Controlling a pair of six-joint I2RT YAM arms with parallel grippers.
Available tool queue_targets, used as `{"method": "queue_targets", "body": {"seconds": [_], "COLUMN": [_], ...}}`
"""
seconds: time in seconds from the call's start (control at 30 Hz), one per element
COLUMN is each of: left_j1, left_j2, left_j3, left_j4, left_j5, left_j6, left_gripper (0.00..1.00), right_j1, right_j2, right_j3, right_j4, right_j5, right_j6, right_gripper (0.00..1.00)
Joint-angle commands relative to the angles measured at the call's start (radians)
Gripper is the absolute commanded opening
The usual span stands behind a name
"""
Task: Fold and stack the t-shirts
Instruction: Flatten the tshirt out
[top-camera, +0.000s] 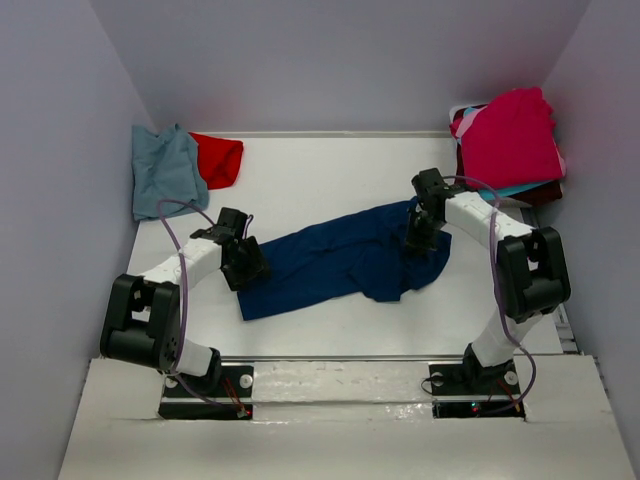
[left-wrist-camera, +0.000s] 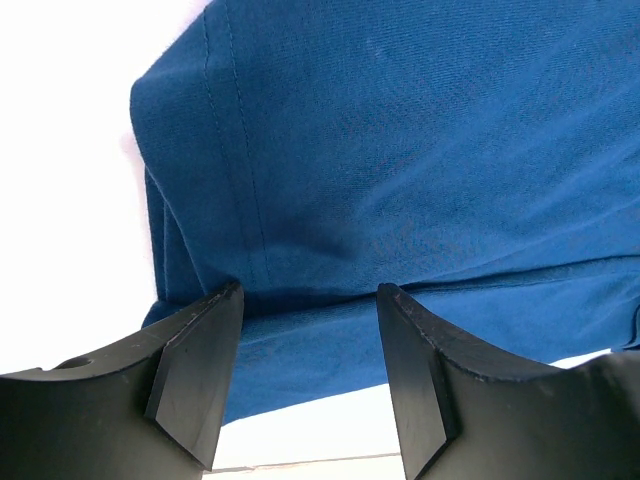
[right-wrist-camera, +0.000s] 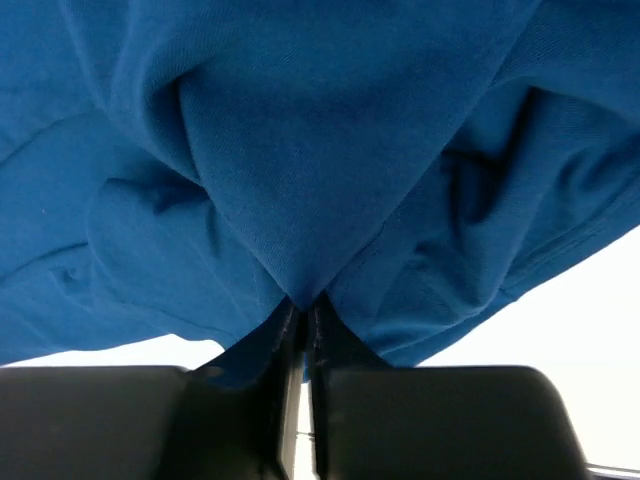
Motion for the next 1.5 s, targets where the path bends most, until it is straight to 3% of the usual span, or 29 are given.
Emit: {"method": "queue_targets", "body": {"seconds": [0.0, 0.13, 0.53, 0.93, 1.23, 1.47], "left_j1": [0.007, 0.007, 0.007, 0.007, 0.007, 0.007], "left_j2": [-0.007, -0.005, -0.013, -0.011, -0.01, -0.008], "left_j3": [0.034, 0.039, 0.033, 0.039, 0.036, 0.04], "left_j4": [-0.022, -0.027, -0.051, -0.065, -0.068, -0.076], "left_j5": [-0.008, -0.01, -0.022, -0.021, -0.018, -0.018], "left_j6": [0.011, 0.004, -0.004, -0.009, -0.002, -0.004], "left_gripper": [0.68, 0.68, 0.68, 0.68, 0.68, 0.68], "right_j1": [0.018, 0.018, 0.018, 0.009, -0.051, -0.119], "right_j2": [0.012, 0.01, 0.148, 0.278, 0.413, 0.401], "right_j3": [-0.003, 0.071, 0.595, 0.877, 1.219, 1.206], "right_j4": [0.038, -0.002, -0.209, -0.306, -0.421, -0.401], "right_j5": [-0.015, 0.005, 0.083, 0.113, 0.138, 0.127], "right_j6": [0.007, 0.0, -0.055, -0.066, -0.071, -0.057], "right_gripper": [0.07, 0.07, 0.07, 0.07, 0.07, 0.07]}}
